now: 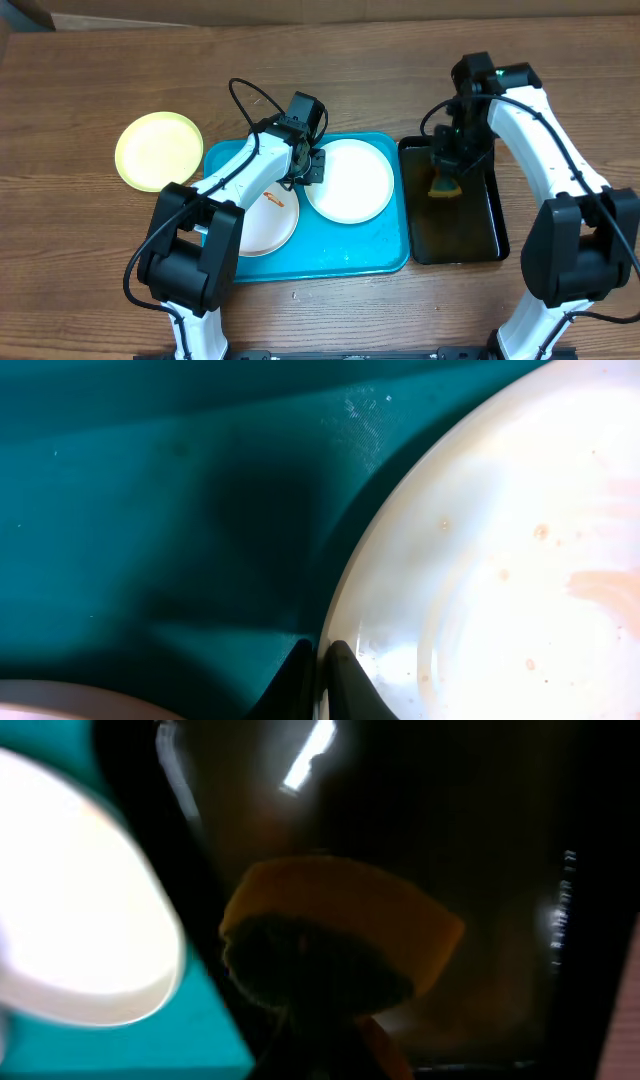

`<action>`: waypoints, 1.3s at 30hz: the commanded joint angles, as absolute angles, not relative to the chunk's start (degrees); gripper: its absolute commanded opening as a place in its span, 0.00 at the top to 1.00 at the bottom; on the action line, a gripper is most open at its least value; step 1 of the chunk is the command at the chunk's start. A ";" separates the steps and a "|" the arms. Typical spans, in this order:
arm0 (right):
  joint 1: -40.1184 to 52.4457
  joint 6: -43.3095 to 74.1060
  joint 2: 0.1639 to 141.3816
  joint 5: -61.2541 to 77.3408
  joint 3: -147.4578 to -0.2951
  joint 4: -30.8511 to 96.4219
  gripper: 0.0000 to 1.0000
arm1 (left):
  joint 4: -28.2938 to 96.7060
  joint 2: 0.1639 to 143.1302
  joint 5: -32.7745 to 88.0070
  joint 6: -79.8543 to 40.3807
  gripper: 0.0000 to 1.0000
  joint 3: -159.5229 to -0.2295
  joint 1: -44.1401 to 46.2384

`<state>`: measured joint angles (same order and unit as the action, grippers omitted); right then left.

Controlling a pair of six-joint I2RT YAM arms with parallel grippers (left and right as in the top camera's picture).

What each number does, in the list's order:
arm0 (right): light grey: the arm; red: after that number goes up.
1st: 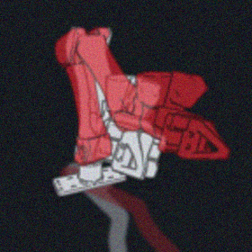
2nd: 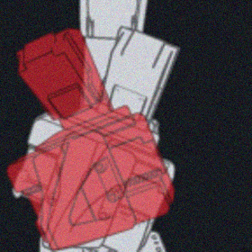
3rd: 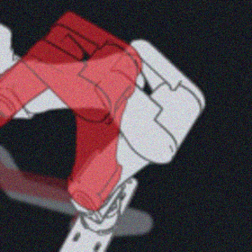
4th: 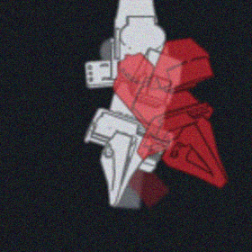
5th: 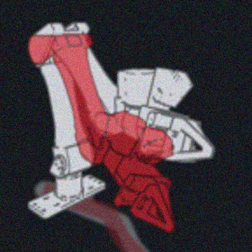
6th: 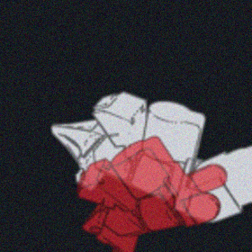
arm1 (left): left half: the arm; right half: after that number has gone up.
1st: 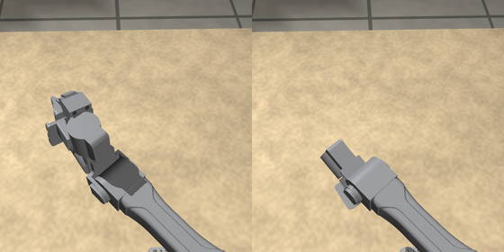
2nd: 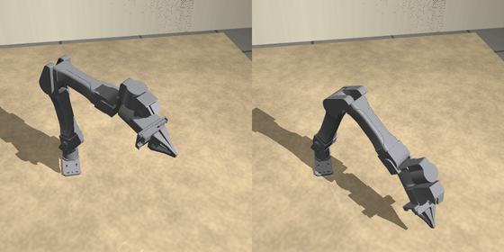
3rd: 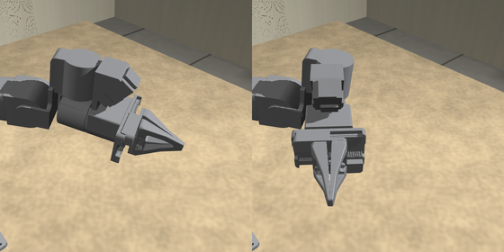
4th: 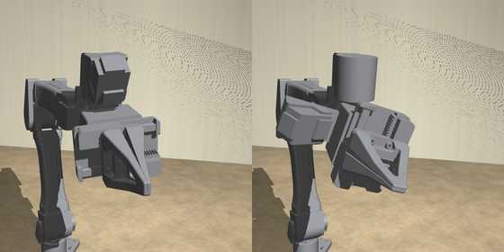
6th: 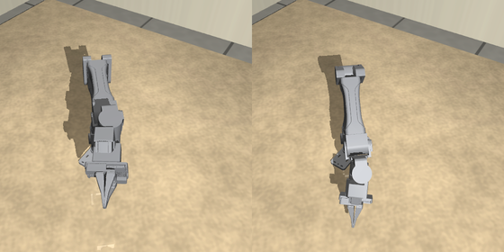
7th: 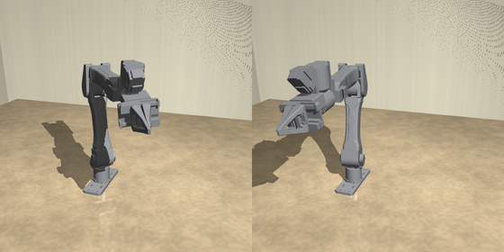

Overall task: Clean dirty plates on tray and stack at the side
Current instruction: 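Return the sponge to the black tray and open right gripper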

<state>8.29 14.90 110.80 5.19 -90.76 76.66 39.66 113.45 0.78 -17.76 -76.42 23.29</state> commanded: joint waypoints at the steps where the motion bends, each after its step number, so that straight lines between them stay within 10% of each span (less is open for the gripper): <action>1: 8.38 18.02 110.04 -3.79 -86.46 73.41 0.96 | 39.81 114.13 -0.40 -16.75 0.91 -76.25 23.62; 9: 8.38 18.02 110.06 -3.77 -78.65 64.73 0.96 | 39.81 114.13 -0.38 -16.75 0.91 -76.25 23.62; 13: 8.38 17.52 110.06 -3.81 -77.23 62.39 0.49 | 39.81 114.13 -0.40 -16.75 0.90 -76.25 23.62; 18: 7.68 15.92 110.04 -6.20 -77.89 61.28 0.25 | 39.79 114.13 -0.40 -16.73 0.88 -76.25 23.62; 30: 6.07 18.26 110.32 -5.91 -73.23 54.68 0.33 | 39.62 114.13 -0.43 -16.75 0.87 -76.23 23.70; 34: 6.09 18.24 110.32 -4.01 -71.90 52.71 0.96 | 39.62 114.13 -0.40 -16.75 0.88 -76.23 23.68; 35: 6.09 18.20 110.32 -3.29 -71.94 52.71 0.96 | 39.62 114.13 -0.43 -16.75 0.88 -76.23 23.70; 36: 6.09 18.02 110.32 -2.74 -72.14 52.77 0.88 | 39.62 114.13 -0.40 -16.75 0.87 -76.23 23.70; 38: 5.96 18.00 110.30 -1.96 -72.97 53.28 0.29 | 39.59 114.13 -0.43 -16.75 0.86 -76.23 23.68; 39: 5.85 18.00 110.30 -1.98 -73.52 53.76 0.25 | 39.59 114.13 -0.43 -16.75 0.84 -76.23 23.68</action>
